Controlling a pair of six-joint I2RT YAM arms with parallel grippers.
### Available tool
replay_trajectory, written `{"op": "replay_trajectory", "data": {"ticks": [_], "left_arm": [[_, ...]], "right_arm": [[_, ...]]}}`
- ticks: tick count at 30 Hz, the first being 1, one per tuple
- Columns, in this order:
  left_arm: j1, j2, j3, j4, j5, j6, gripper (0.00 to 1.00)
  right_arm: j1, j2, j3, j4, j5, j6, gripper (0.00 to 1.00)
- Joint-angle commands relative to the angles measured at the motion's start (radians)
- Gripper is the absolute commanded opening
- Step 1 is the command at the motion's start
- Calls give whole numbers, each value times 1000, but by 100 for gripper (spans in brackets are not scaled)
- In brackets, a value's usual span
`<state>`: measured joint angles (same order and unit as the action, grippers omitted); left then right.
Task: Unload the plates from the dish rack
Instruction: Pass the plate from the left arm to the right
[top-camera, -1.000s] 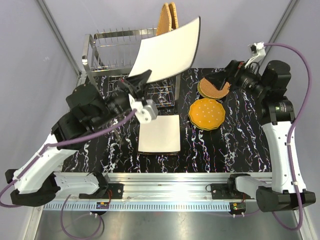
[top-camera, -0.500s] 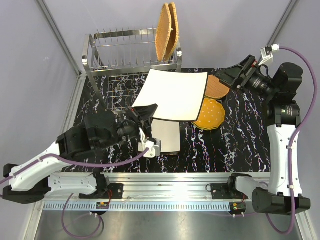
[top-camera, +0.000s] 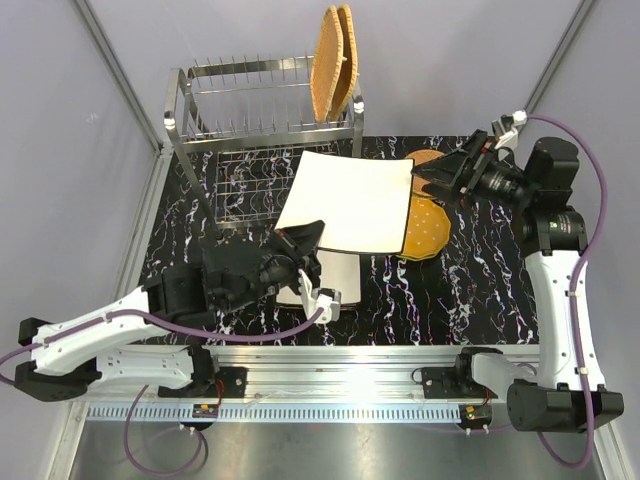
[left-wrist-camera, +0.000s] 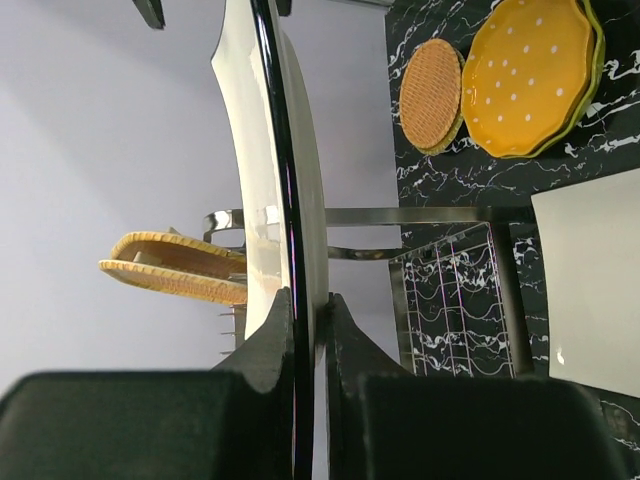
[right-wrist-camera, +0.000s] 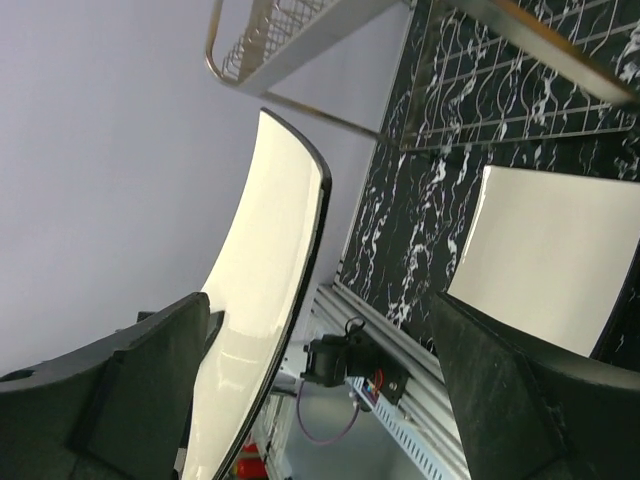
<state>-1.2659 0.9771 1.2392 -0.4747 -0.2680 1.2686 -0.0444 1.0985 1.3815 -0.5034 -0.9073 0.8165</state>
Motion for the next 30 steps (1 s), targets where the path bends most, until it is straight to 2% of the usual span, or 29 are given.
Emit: {"op": "replay_trajectory", "data": {"ticks": [1, 7, 12, 14, 15, 18, 21, 22, 24, 26, 27, 30], "left_arm": [[-27, -26, 8, 335, -106, 43, 0], [-50, 11, -37, 390, -189, 38, 0], [-69, 38, -73, 439, -243, 40, 0], [-72, 48, -83, 452, -260, 40, 0], [-73, 48, -86, 455, -264, 37, 0], [-75, 49, -98, 461, -275, 26, 0], [-79, 46, -115, 470, -284, 8, 0], [-81, 46, -118, 472, -289, 0, 0], [-82, 45, -129, 473, -296, -30, 0], [-84, 38, -142, 470, -304, -61, 1], [-84, 37, -152, 496, -309, -110, 16], [-86, 6, -199, 512, -312, -237, 47]], "right_arm": [[38, 6, -28, -3, -12, 29, 97], [139, 29, -62, 16, -4, 55, 93], [190, 58, -104, 37, -4, 92, 81], [201, 69, -110, 51, -10, 96, 72], [212, 69, -116, 55, -13, 104, 63], [215, 78, -130, 81, -24, 122, 49], [213, 84, -153, 121, -39, 141, 23], [215, 84, -159, 131, -45, 145, 10], [215, 84, -180, 163, -56, 154, 3], [212, 84, -196, 202, -67, 162, 0], [213, 84, -217, 221, -73, 168, 0], [202, 86, -266, 324, -106, 180, 0]]}}
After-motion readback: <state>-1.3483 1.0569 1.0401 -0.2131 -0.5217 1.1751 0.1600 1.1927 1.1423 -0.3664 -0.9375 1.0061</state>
